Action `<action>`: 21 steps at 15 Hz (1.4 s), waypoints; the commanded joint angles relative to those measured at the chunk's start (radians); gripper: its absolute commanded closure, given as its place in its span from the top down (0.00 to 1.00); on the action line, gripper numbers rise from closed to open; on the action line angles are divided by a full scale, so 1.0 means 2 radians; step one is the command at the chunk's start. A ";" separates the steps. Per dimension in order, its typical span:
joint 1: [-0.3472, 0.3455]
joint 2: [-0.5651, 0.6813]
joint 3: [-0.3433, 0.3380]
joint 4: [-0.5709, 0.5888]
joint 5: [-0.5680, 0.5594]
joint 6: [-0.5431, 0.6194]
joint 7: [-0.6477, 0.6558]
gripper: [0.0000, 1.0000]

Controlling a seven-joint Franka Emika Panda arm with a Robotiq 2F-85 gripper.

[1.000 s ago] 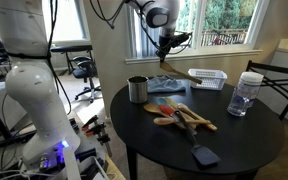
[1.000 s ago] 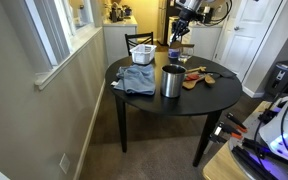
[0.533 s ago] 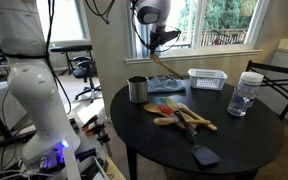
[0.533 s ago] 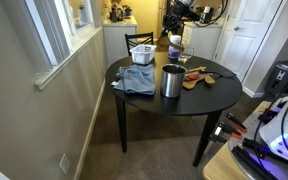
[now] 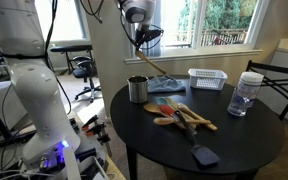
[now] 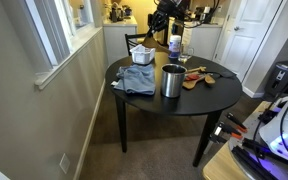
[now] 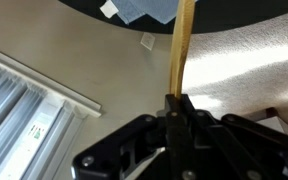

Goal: Put one wooden spoon in the utensil holder

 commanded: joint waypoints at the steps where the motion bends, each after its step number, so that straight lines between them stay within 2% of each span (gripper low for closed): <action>1: 0.023 -0.037 0.014 -0.024 -0.025 -0.007 0.029 0.04; 8: 0.061 -0.083 0.033 -0.067 -0.033 -0.049 0.107 0.04; 13: 0.060 -0.114 0.021 -0.102 -0.028 -0.044 0.161 0.04; 18: 0.047 -0.157 -0.024 -0.145 0.045 -0.018 0.118 0.04; 21: 0.038 -0.174 -0.059 -0.167 0.124 0.007 0.073 0.04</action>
